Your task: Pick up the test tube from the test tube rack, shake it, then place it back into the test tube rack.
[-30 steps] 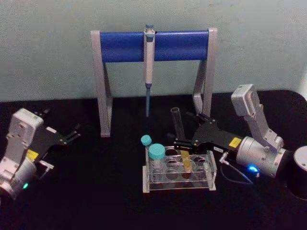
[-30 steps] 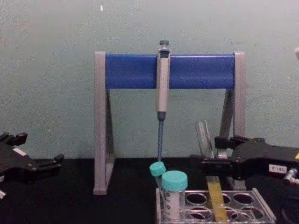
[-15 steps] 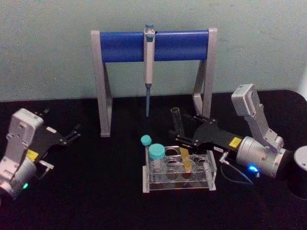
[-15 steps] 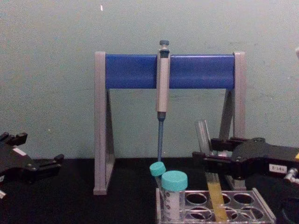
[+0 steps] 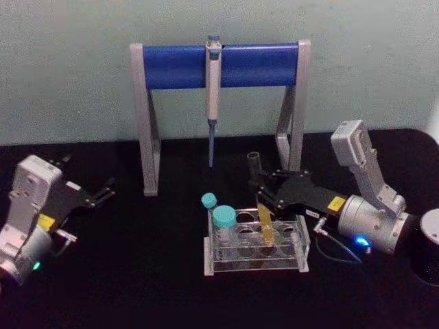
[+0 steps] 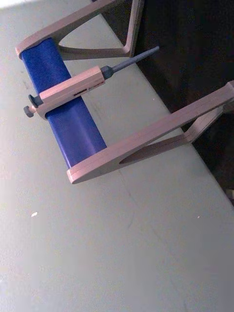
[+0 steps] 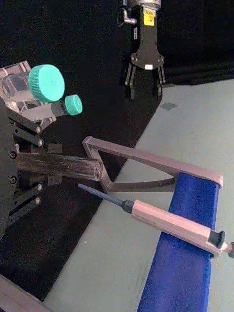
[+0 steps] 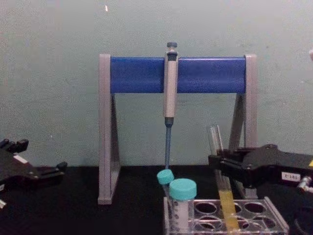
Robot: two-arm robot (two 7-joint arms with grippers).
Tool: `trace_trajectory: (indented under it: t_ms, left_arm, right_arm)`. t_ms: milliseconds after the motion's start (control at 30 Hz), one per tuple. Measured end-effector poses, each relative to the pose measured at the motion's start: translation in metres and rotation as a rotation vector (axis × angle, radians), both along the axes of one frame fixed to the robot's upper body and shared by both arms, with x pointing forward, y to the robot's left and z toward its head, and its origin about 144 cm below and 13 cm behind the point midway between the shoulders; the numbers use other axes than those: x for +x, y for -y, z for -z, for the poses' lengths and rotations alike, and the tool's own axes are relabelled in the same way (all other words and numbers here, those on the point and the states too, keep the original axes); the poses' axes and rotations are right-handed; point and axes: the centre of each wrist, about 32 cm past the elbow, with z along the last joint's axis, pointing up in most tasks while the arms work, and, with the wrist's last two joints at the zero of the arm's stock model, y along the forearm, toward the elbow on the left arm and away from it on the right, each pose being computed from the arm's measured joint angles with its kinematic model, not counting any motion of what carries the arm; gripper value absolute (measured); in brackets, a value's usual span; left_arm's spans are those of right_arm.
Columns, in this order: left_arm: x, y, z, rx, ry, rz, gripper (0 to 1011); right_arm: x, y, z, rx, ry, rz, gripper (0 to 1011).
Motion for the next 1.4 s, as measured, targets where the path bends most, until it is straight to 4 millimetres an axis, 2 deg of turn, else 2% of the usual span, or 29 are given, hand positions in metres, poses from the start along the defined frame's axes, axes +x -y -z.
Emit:
trace_trajectory:
  t_ms: [33,133,933,1400]
  left_arm:
    - [0.000,0.000,0.000,0.000,0.000,0.000,1001]
    - [0.000,0.000,0.000,0.000,0.000,0.000,1001]
    - [0.000,0.000,0.000,0.000,0.000,0.000,1001]
    - [0.000,0.000,0.000,0.000,0.000,0.000,1001]
  right_arm:
    - [0.000,0.000,0.000,0.000,0.000,0.000,246]
    - [0.000,0.000,0.000,0.000,0.000,0.000,228]
    - [-0.003,0.005,-0.001,0.046,0.027,-0.005,228]
    - [-0.013,0.018,-0.018,0.191,0.108,-0.012,229]
